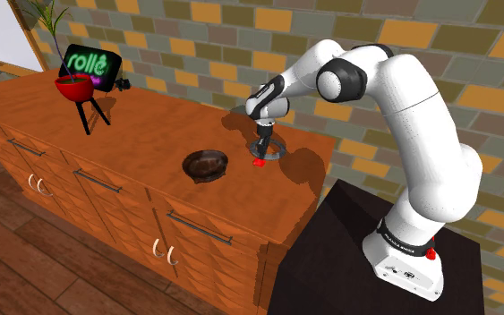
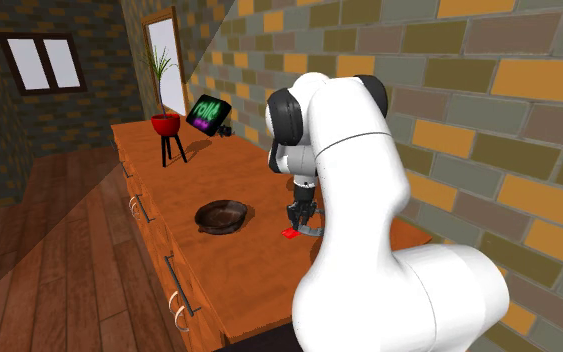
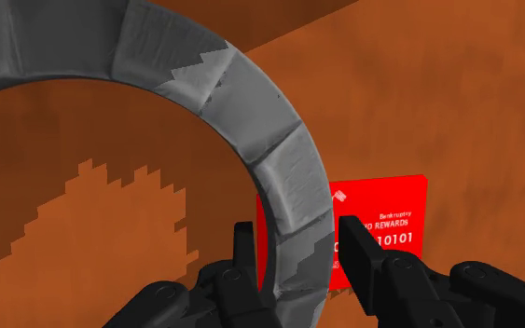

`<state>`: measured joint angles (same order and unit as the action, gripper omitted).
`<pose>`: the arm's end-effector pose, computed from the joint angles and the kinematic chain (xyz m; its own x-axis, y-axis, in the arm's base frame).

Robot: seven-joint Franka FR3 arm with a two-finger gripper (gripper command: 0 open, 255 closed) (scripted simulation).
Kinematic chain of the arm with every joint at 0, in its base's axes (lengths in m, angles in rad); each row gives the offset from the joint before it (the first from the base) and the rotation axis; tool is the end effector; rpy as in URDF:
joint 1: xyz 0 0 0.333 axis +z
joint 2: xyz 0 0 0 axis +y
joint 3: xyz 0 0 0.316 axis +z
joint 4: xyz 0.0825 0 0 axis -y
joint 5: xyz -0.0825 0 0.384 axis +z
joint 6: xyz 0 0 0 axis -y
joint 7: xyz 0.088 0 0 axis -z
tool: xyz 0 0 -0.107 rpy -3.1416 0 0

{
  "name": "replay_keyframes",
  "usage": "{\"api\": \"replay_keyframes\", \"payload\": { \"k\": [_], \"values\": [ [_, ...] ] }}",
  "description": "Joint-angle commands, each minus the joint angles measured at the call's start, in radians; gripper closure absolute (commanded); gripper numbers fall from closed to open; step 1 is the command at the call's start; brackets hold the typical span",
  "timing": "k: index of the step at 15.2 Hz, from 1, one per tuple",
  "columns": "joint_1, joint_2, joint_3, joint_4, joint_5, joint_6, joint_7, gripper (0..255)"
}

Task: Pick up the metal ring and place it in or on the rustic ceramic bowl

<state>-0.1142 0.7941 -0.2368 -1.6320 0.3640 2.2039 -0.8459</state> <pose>0.6325 -0.2030 0.1476 0.9502 0.3037 -0.0704 0.2852 -0.9381 -0.1966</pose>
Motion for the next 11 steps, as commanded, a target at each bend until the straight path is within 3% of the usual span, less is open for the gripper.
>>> {"api": "replay_keyframes", "payload": {
  "k": [1, 11],
  "values": [
    [0.001, 0.004, 0.003, -0.001, 0.001, -0.002, 0.000, 255],
    [0.012, -0.059, -0.010, -0.019, -0.015, -0.046, 0.012, 255]
  ]
}}
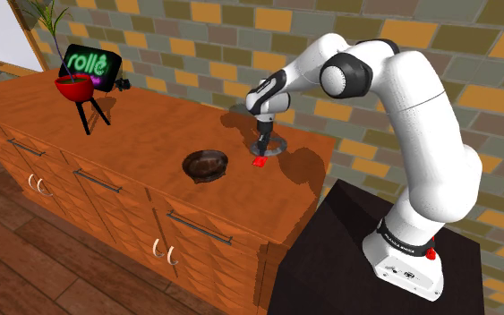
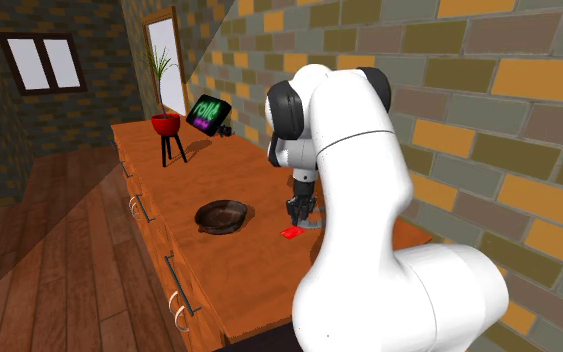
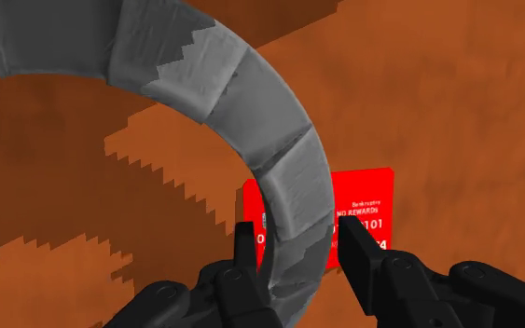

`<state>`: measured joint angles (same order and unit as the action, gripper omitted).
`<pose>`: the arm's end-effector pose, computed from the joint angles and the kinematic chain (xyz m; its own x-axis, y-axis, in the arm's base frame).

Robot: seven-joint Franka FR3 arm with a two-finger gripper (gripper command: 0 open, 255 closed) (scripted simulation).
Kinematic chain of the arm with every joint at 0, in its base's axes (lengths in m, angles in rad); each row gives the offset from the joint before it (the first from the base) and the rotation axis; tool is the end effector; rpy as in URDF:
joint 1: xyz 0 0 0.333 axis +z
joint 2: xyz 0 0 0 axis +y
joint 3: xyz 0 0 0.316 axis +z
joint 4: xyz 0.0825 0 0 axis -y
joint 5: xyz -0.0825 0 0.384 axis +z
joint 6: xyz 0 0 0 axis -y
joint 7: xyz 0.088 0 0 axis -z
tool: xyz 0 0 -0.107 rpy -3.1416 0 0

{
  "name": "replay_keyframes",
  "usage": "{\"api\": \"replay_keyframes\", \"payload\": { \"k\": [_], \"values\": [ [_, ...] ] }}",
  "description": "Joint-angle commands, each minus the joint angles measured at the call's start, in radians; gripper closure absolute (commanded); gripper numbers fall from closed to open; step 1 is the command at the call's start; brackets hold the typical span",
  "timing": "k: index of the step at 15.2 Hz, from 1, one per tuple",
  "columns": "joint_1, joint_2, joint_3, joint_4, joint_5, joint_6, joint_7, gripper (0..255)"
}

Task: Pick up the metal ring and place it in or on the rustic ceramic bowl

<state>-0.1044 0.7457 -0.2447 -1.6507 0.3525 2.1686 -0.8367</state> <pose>0.6312 -0.1996 0.1703 0.9488 0.3070 -0.0742 0.2871 -0.9363 -0.2022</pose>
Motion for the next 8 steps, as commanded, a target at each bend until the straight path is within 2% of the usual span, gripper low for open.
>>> {"api": "replay_keyframes", "payload": {
  "k": [1, 8],
  "values": [
    [0.003, -0.020, -0.005, -0.002, -0.006, -0.018, 0.005, 255],
    [0.012, -0.084, -0.019, -0.006, -0.025, -0.075, 0.021, 255]
  ]
}}
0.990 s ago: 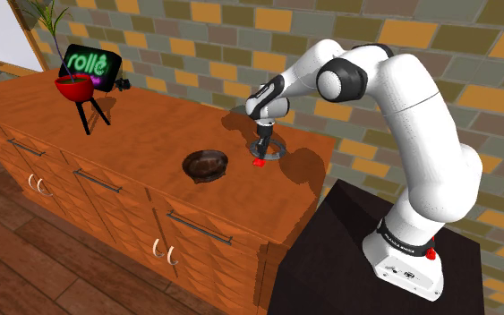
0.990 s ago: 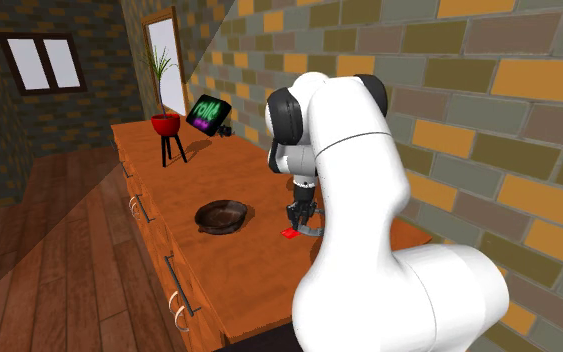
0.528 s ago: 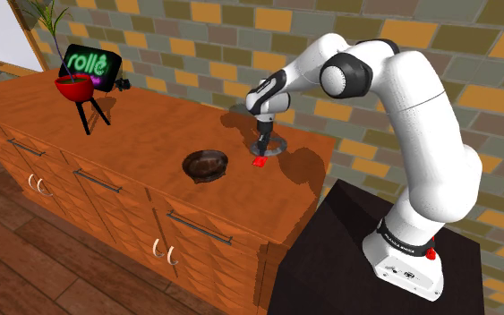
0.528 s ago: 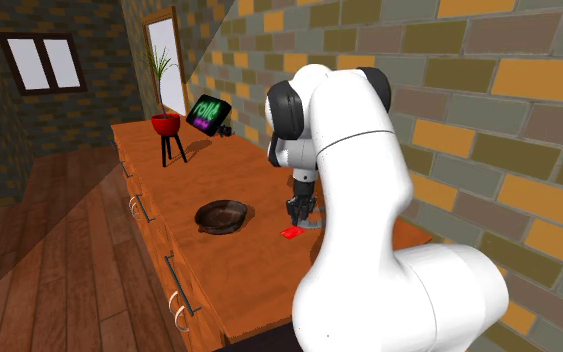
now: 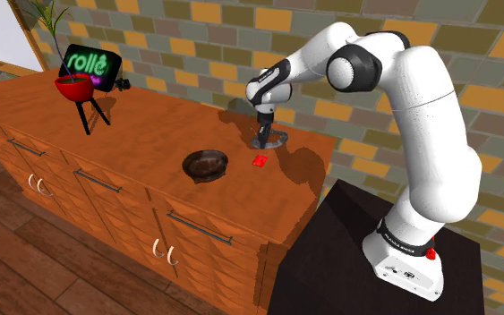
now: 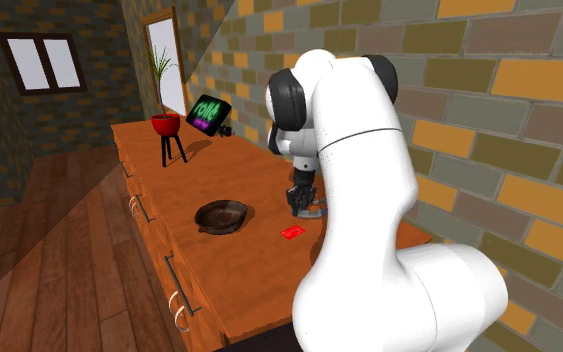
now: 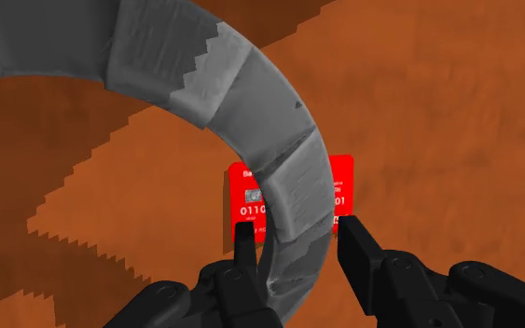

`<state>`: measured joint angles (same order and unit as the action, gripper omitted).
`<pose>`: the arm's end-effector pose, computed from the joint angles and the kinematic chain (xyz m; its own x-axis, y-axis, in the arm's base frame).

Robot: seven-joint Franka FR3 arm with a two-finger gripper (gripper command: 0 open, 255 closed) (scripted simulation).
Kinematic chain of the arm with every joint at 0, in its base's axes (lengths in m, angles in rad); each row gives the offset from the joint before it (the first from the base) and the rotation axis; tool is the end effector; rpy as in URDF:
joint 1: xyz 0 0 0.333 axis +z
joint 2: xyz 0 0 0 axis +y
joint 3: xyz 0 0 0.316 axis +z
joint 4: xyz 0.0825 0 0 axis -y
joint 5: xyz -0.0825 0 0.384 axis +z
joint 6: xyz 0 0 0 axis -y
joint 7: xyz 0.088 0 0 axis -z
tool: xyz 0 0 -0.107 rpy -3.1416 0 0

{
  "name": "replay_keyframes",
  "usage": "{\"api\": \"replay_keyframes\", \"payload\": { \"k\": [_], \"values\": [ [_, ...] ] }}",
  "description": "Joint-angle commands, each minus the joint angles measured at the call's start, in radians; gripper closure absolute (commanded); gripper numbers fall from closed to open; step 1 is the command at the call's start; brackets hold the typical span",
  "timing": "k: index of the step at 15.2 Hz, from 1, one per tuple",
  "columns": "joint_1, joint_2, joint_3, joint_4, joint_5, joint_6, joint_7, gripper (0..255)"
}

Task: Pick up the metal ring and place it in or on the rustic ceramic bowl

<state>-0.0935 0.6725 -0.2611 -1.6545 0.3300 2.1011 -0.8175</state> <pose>0.6323 -0.1993 0.2133 0.9487 0.3072 -0.0744 0.2873 -0.9362 -0.2023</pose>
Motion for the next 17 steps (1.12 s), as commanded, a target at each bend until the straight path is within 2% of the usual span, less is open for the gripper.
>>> {"api": "replay_keyframes", "payload": {
  "k": [1, 17],
  "values": [
    [0.003, -0.019, -0.004, -0.002, -0.006, -0.016, 0.004, 255],
    [0.016, -0.139, -0.029, 0.034, -0.048, -0.166, 0.042, 255]
  ]
}}
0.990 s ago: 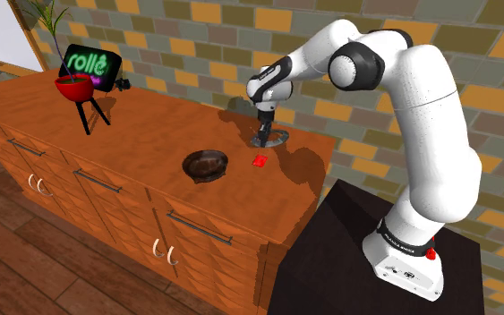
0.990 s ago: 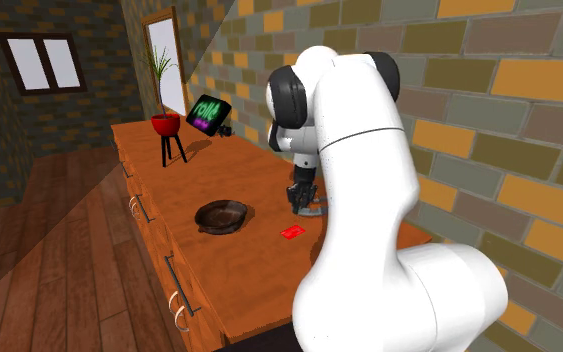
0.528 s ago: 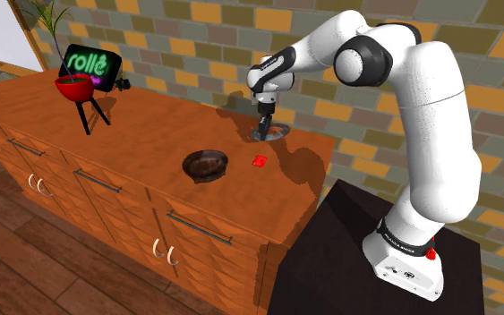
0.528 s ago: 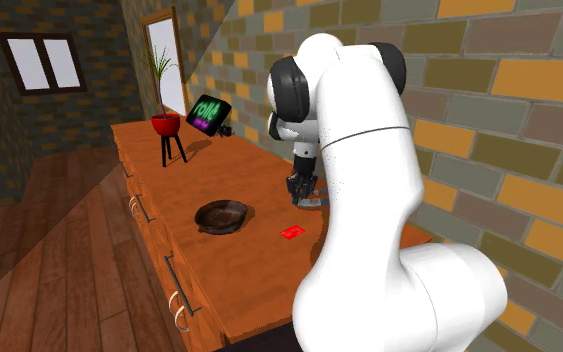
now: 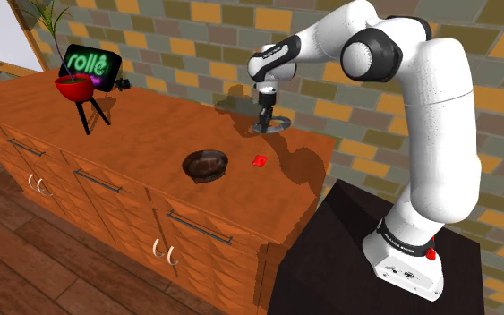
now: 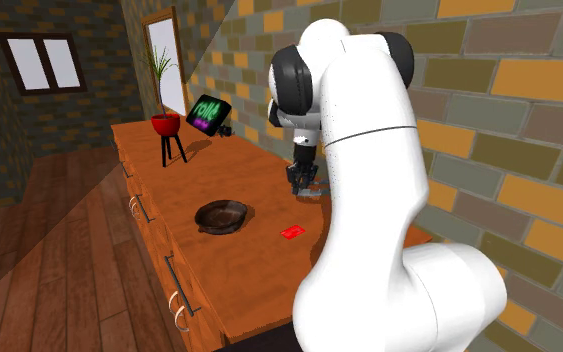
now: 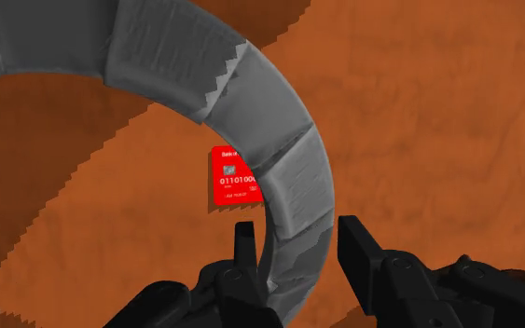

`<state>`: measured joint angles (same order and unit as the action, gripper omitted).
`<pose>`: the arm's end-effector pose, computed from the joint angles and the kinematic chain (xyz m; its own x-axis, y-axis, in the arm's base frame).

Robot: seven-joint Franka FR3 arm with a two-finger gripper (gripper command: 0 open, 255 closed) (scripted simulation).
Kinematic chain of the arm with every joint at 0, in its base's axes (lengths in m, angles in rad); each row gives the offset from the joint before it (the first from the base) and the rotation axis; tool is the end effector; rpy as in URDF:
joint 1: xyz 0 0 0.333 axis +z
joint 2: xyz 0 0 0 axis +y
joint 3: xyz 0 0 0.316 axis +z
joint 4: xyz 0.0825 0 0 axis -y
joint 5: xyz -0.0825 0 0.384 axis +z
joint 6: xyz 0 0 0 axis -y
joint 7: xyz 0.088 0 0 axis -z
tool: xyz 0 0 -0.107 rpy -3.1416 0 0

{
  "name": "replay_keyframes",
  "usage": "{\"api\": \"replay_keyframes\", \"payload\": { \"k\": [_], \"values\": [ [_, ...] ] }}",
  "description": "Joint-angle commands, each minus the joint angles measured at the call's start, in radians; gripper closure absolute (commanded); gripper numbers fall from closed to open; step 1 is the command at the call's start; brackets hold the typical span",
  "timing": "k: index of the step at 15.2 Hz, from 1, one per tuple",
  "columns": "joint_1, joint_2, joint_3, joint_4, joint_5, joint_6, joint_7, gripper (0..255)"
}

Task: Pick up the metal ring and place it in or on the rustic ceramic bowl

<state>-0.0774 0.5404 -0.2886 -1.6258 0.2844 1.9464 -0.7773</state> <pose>0.6319 -0.1987 0.3028 0.9488 0.3071 -0.0744 0.2872 -0.9362 -0.2024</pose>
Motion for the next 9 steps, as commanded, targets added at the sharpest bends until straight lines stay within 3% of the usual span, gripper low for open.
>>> {"api": "replay_keyframes", "payload": {
  "k": [1, 9],
  "values": [
    [0.000, -0.013, -0.003, 0.009, -0.005, -0.022, 0.004, 255],
    [0.105, -0.026, 0.038, 0.001, -0.001, -0.004, 0.142, 255]
  ]
}}
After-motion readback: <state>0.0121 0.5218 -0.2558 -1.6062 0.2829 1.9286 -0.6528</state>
